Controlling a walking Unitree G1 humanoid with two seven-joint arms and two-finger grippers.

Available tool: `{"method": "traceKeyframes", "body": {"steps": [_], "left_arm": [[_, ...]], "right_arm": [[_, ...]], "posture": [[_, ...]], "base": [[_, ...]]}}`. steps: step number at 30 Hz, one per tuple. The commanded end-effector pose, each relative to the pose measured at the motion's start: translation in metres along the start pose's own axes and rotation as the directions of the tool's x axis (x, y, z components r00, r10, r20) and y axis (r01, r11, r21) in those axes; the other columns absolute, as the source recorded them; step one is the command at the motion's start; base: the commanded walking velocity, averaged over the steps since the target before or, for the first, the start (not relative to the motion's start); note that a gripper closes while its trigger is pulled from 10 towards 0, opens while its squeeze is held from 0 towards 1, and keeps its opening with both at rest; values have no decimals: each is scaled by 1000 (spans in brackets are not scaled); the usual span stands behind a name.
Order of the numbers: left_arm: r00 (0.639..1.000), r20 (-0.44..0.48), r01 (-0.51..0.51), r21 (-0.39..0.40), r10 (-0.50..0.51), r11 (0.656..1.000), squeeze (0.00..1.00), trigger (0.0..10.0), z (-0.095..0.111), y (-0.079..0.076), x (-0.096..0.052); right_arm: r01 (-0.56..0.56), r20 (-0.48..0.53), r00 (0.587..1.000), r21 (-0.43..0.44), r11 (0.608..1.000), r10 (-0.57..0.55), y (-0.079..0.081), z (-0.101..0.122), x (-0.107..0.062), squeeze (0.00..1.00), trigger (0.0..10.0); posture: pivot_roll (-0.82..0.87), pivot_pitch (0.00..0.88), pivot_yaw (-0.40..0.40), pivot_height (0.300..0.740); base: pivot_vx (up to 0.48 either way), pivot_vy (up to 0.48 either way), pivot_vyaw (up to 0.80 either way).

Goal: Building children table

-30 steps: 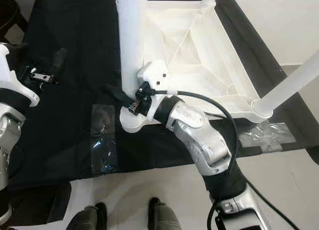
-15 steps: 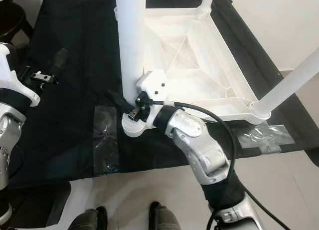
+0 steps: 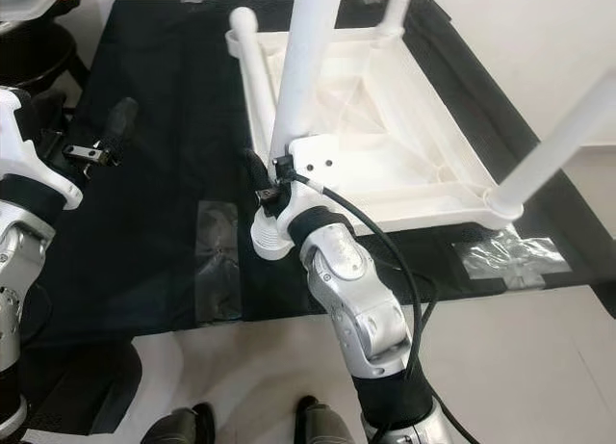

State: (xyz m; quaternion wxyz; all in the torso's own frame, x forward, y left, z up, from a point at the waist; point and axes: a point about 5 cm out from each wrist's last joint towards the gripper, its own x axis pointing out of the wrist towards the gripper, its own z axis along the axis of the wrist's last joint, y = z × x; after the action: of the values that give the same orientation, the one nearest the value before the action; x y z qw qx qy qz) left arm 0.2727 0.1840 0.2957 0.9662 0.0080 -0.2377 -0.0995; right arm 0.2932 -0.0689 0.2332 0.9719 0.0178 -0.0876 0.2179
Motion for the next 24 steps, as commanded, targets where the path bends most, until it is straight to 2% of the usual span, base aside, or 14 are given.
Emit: {"method": "traceKeyframes", "body": {"steps": [1,6,7,9,11,13,15,18,24], "left_arm": [[999,6,37,-10,-37,999,0,10000,3,-4,1],[997,4,78,-36,-78,996,0,10000,2,-7,2],[995,12,100,-53,-99,994,0,10000,4,-8,4],[995,12,100,-53,-99,994,0,10000,4,-8,4],[986,39,163,-103,-160,981,0,10000,10,-10,10],[986,39,163,-103,-160,981,0,10000,10,-10,10],[965,72,259,-123,-251,958,0,10000,20,-13,13],[949,95,313,-129,-302,941,0,10000,27,-14,15],[928,130,365,-138,-348,921,0,10000,34,-13,17]], "right_arm": [[8,-280,960,-21,1000,-14,1,-53,-8,0,10000],[-25,-220,975,-57,998,11,4,-43,-1,0,10000],[-39,-168,985,-55,998,29,2,-33,3,0,10000],[-39,-168,985,-55,998,29,2,-33,3,0,10000],[-71,-65,996,-58,996,67,-5,-9,12,0,10000],[-71,-65,996,-58,996,67,-5,-9,12,0,10000],[-97,23,995,-68,993,99,-11,14,19,0,10000],[-122,67,990,-72,990,127,-13,25,21,0,10000],[-238,15,971,-96,967,240,-3,21,20,0,10000]], "posture": [[9,266,-18,740],[5,251,-16,740],[3,240,-14,740],[3,240,-14,740],[1,222,-11,740],[1,222,-11,740],[2,205,-8,740],[2,198,-7,740],[4,185,-7,740]], "base": [[0,0,0],[0,0,0],[0,0,0],[0,0,0],[0,0,0],[0,0,0],[0,0,0],[0,0,0],[0,0,0]]}}
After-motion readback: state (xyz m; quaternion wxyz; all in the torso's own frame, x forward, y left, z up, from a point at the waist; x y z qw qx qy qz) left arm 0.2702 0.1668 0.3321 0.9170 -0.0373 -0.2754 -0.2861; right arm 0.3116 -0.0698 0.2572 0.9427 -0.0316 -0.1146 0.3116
